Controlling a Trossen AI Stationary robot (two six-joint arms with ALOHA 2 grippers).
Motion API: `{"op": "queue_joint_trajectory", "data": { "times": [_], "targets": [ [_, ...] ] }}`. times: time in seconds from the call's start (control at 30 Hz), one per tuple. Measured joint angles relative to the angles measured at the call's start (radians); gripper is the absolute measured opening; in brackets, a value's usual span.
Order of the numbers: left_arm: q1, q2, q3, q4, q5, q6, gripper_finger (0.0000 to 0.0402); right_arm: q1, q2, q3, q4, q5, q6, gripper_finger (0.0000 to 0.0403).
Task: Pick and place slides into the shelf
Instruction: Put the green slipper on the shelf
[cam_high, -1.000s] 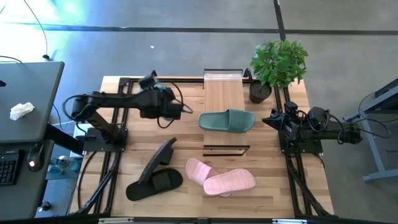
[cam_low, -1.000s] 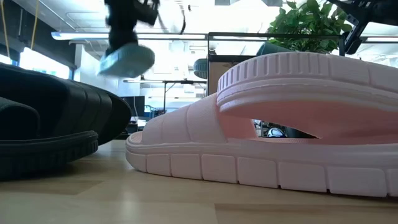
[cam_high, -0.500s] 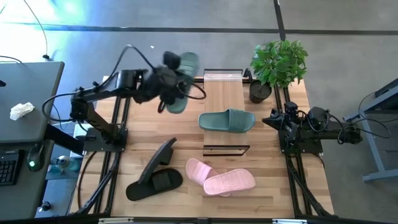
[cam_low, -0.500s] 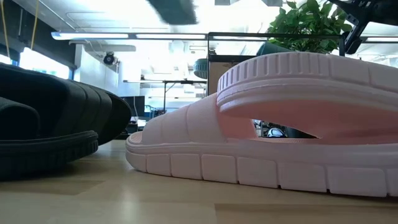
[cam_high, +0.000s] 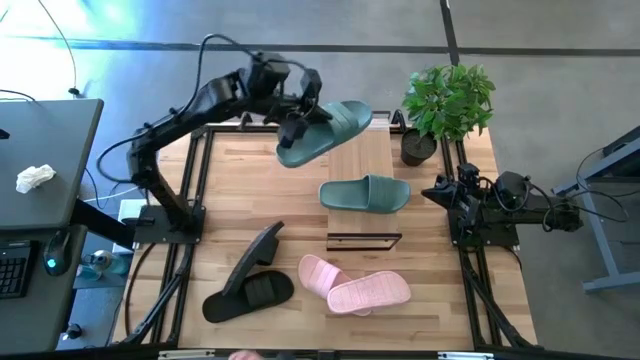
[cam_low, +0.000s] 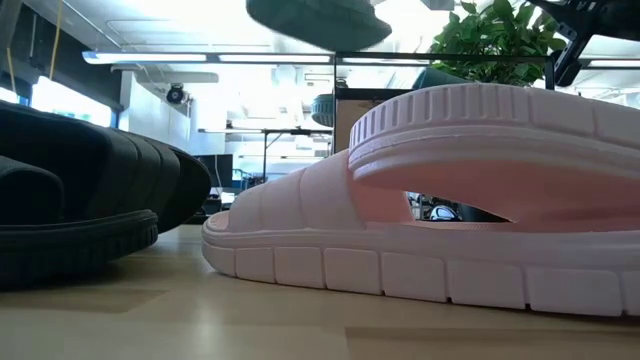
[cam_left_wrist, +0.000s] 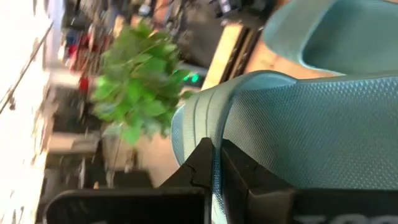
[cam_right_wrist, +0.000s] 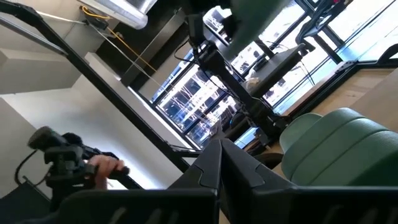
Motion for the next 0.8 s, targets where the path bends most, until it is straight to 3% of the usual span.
{"op": "queue_joint_trajectory", "data": {
  "times": [0.23,0.57,0.8],
  "targets": [
    [0.045,0.121,0.0,0.004,0.178,0.172,0.0,0.0,0.0,0.0,0.072,0.009,0.027,0.0001],
    [0.043,0.28,-0.002,0.045,0.165,0.381,0.0,0.0,0.0,0.0,0.108,0.097,0.026,0.0001],
    [0.026,0.335,-0.001,0.19,0.203,0.431,0.0,0.0,0.0,0.0,0.107,0.132,0.026,0.0001]
  ]
}}
